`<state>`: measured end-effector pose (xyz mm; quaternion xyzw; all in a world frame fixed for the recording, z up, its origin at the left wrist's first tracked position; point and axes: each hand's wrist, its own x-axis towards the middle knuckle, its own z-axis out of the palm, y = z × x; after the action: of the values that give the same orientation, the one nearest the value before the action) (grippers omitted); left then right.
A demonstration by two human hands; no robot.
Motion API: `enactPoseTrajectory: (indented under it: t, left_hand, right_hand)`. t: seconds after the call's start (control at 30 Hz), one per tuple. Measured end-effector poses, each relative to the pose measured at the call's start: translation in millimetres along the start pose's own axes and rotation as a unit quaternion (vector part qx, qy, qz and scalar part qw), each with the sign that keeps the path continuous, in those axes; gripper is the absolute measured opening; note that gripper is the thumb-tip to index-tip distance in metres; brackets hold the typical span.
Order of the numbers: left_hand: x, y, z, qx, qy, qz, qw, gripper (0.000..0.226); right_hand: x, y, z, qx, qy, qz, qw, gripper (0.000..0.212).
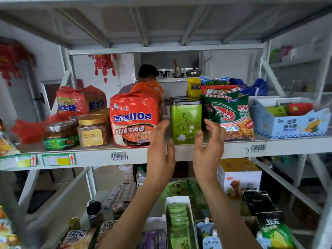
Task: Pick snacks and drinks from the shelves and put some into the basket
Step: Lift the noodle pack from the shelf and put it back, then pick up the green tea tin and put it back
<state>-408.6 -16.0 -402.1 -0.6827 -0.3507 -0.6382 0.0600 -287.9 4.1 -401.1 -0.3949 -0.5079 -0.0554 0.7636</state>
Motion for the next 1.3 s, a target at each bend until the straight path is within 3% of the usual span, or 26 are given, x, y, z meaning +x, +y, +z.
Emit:
enactPoseTrajectory:
  t: [0.23,0.37,0.5,0.67,0.83,1.1,1.2,1.3]
  left_hand:
    - [18.3,0.5,39.9,0.075,-0.082,-0.17,0.979,0.066]
    - [23.4,-4.0,47.2,0.101,-0.082,-0.171,0.977,0.053]
    - [22.6,-3.0,43.7,0.074,-0.065,-0.19,0.977,0.05]
    - [9.7,13.5,34.2,0.011,-0.001,-0.158,0.987,0.043]
    - [-5.0,34.0,26.5,-0.091,0.046,-0.189,0.977,0.055]
    - [-19.4,64.6,20.1,-0.14,0.085,-0.208,0.964,0.04]
    - [-25.3,70.0,15.4,-0.17,0.096,-0.191,0.962,0.045]
    - [-30.3,68.8,14.2,-0.15,0.075,-0.157,0.973,0.038]
  right_hand:
    - [7.9,27.7,-1.5,-0.134,-0.128,0.023,0.982,0.051]
    - [5.9,25.0,-3.1,-0.139,-0.154,0.005,0.978,0.051]
    - [6.3,25.0,-10.7,-0.081,-0.151,0.032,0.985,0.046]
    - [-0.3,17.3,-27.4,0.058,-0.106,0.048,0.991,0.035]
    - [-0.6,1.2,-50.3,0.152,-0.087,0.077,0.982,0.027]
    - [1.5,-13.3,-74.9,0.232,-0.173,0.099,0.952,0.032]
    - [-2.4,-20.3,-84.2,0.292,-0.227,0.151,0.917,0.047]
    - [-10.9,-25.2,-85.4,0.285,-0.249,0.153,0.913,0.055]
